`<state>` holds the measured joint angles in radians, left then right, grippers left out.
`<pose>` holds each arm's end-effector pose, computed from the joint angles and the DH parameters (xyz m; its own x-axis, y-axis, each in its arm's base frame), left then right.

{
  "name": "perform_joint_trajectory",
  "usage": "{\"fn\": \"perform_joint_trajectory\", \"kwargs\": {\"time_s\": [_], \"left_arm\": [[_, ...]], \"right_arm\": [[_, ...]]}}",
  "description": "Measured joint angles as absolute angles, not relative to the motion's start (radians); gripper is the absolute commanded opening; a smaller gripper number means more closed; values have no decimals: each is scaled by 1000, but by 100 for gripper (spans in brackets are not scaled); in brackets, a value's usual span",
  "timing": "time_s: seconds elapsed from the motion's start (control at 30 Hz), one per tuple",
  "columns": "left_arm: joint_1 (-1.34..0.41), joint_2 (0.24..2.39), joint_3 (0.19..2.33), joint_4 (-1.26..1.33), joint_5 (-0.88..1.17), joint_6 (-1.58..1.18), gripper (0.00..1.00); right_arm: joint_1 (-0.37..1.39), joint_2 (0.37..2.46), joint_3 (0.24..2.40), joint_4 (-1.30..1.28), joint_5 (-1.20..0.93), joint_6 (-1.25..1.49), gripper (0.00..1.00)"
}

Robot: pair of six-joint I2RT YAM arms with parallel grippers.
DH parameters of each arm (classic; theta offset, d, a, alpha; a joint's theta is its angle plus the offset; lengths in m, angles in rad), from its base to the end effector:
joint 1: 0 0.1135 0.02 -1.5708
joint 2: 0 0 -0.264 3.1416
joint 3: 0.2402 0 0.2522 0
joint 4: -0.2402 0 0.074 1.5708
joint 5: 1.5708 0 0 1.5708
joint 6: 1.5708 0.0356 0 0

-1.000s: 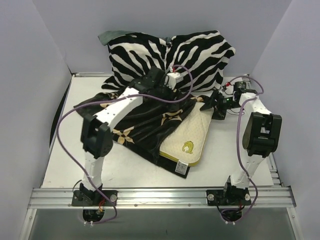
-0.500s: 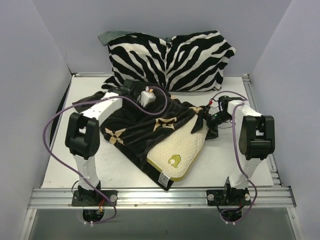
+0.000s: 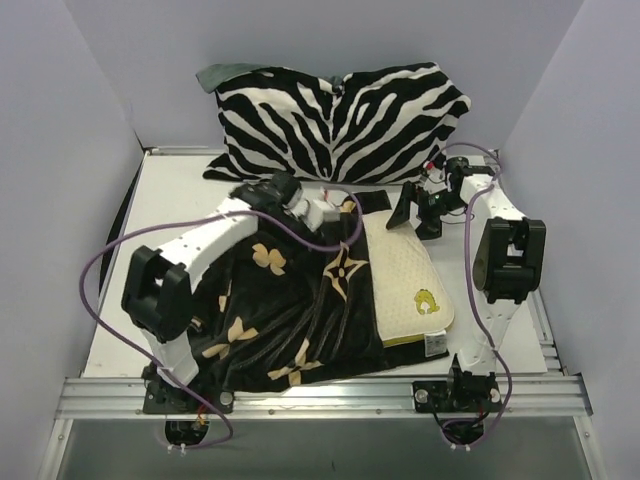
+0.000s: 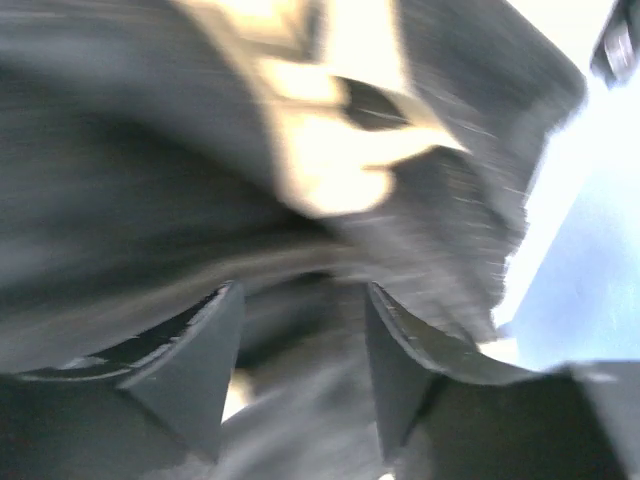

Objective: Put the pillow into the pillowcase

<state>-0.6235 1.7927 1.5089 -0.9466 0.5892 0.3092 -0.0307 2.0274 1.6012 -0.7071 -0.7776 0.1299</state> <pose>0.2845 -0.2290 0.2624 -0.5354 0.6967 -0.4774 0.8388 0.3723 -0.3974 0.4269 0.0119 0.2138 -0.9334 0.1210 -0.3378 -0.1556 0.7117 0.6850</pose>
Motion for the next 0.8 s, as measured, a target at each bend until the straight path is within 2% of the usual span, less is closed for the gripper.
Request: {"fn": "perform_joint_trajectory", "kwargs": {"time_s": [0.17,0.27,0.43,0.67,0.73,0.77,0.8], "left_arm": [[-323,1743,1619,-986,542,313,65],[-208,1665,1608,-1052,457,356,67],[-185,1517,1442,-1178,332,435,70],[-162,1519,1318,-1299,246,493,69],[-162,1518,1292,-1313,242,498,61],[-162,1517,1278,-1314,240,500,47],[-162,1517,1262,-1315,238,498,39]], "right_arm": [[-66,1921,1488,-755,-761,78,96],[-119,1829,1457,-802,-723,36,96],[-144,1757,1440,-889,-696,-45,93],[-109,1805,1357,-982,-685,-114,81],[-103,1821,1350,-990,-686,-128,77],[-103,1827,1349,-992,-687,-133,73],[-102,1832,1349,-992,-688,-137,72]]}}
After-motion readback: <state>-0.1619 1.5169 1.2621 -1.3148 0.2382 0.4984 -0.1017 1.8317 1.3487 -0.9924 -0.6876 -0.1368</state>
